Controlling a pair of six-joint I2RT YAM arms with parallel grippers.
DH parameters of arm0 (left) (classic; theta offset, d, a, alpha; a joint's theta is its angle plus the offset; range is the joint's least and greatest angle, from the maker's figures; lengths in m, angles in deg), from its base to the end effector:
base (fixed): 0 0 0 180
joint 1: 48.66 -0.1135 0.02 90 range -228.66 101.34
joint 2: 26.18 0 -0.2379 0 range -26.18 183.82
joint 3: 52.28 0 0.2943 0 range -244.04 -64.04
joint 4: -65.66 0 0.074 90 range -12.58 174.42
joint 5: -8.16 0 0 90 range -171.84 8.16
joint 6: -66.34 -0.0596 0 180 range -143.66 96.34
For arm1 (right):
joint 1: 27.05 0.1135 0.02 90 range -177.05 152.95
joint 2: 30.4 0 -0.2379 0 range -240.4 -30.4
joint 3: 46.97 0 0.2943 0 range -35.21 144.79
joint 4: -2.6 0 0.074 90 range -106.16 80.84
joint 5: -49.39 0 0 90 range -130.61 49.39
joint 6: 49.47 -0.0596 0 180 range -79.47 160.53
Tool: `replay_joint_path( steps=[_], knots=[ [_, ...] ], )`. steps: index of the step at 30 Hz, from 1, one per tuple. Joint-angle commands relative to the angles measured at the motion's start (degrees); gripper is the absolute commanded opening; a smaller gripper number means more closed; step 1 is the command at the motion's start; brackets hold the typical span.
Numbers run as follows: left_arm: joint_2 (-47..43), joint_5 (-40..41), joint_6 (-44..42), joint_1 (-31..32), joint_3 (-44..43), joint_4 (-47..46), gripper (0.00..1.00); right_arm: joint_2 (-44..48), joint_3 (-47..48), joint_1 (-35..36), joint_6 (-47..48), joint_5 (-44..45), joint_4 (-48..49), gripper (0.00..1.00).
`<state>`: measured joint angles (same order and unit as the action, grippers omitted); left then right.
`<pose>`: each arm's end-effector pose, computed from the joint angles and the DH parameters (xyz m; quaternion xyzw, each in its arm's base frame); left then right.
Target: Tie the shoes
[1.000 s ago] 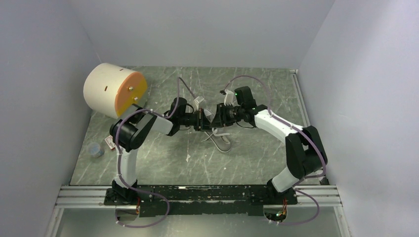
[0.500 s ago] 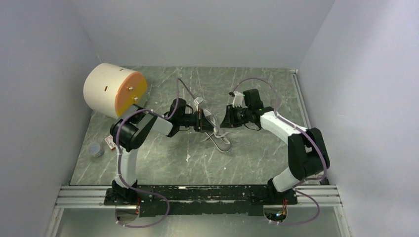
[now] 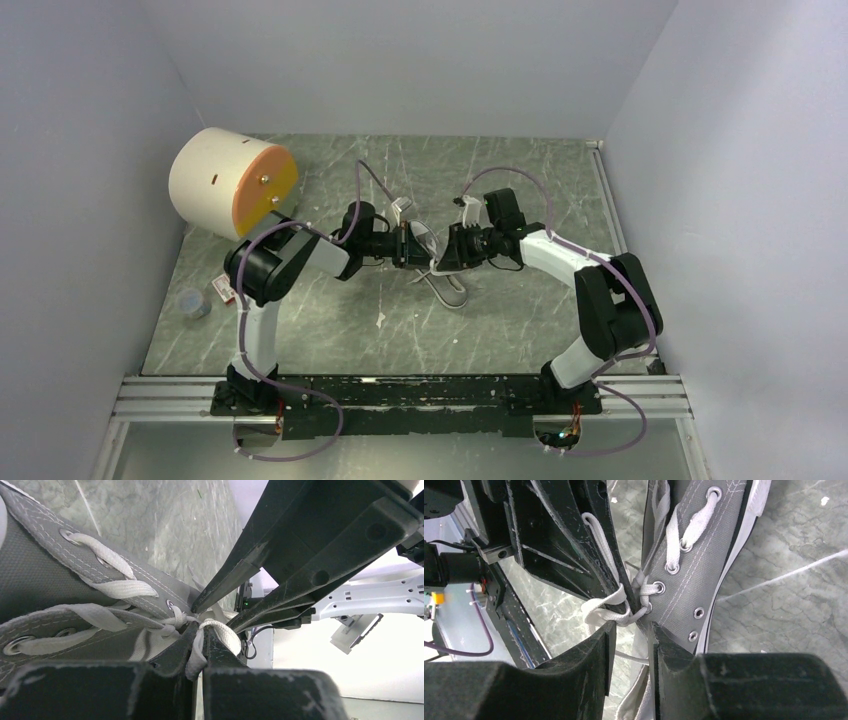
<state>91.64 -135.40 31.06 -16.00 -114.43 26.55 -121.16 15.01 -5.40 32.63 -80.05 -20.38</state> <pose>0.3124 -0.2572 0.0497 0.1275 0.7539 -0.6299 0.1365 0.3164 0.1663 0.1154 -0.2162 0.8698 0.3869 0.2168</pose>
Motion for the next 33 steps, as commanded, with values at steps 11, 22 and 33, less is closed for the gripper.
replay_joint_path(
  steps=[11,22,33],
  knots=[
    [2.1,-3.8,2.4,0.1,0.7,-7.5,0.05,-1.1,1.0,1.3,0.4,-2.2,3.2,0.38],
    [0.3,-4.0,-1.2,0.1,1.2,-3.6,0.11,-1.1,2.6,1.9,1.4,-0.1,1.7,0.01],
    [-8.4,-2.9,-10.8,-5.1,5.0,7.9,0.51,1.1,1.2,1.9,2.5,2.1,0.4,0.00]
  ],
)
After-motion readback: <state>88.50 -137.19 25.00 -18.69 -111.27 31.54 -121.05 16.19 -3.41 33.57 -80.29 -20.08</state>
